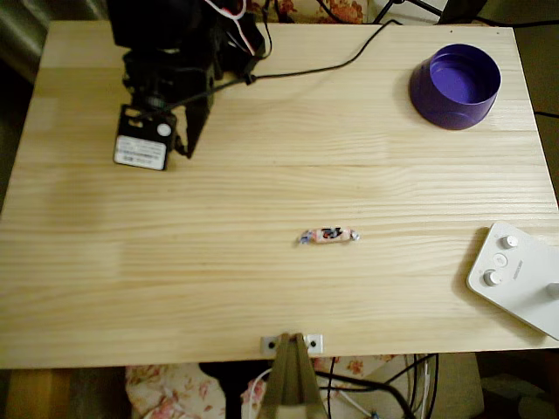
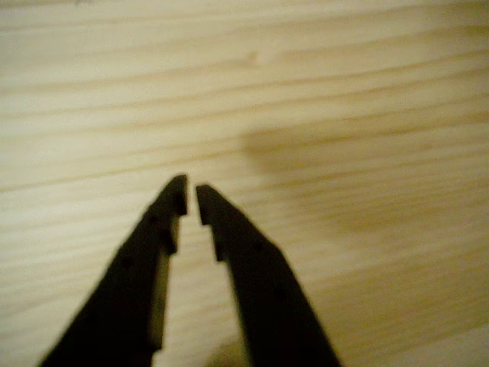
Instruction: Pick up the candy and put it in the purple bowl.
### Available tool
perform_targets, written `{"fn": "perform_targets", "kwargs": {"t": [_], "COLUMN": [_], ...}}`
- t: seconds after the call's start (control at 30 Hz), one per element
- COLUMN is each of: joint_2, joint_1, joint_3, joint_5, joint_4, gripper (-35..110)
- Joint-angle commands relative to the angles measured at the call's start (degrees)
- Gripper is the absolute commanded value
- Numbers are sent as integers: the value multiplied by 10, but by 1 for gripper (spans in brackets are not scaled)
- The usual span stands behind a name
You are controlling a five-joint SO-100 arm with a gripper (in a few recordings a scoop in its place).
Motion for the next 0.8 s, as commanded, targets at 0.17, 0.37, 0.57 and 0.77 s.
{"fn": "perform_targets", "kwargs": {"t": [0.17, 0.37, 0.57, 0.77], "joint_2": [4, -63, -207, -411], "joint_1": [33, 29, 9, -28], "joint_3": [-7, -79, -221, -443], "joint_5": [16, 27, -43, -163], "joint_4": [-6, -3, -13, 9], "gripper": [-1, -1, -1, -1]}}
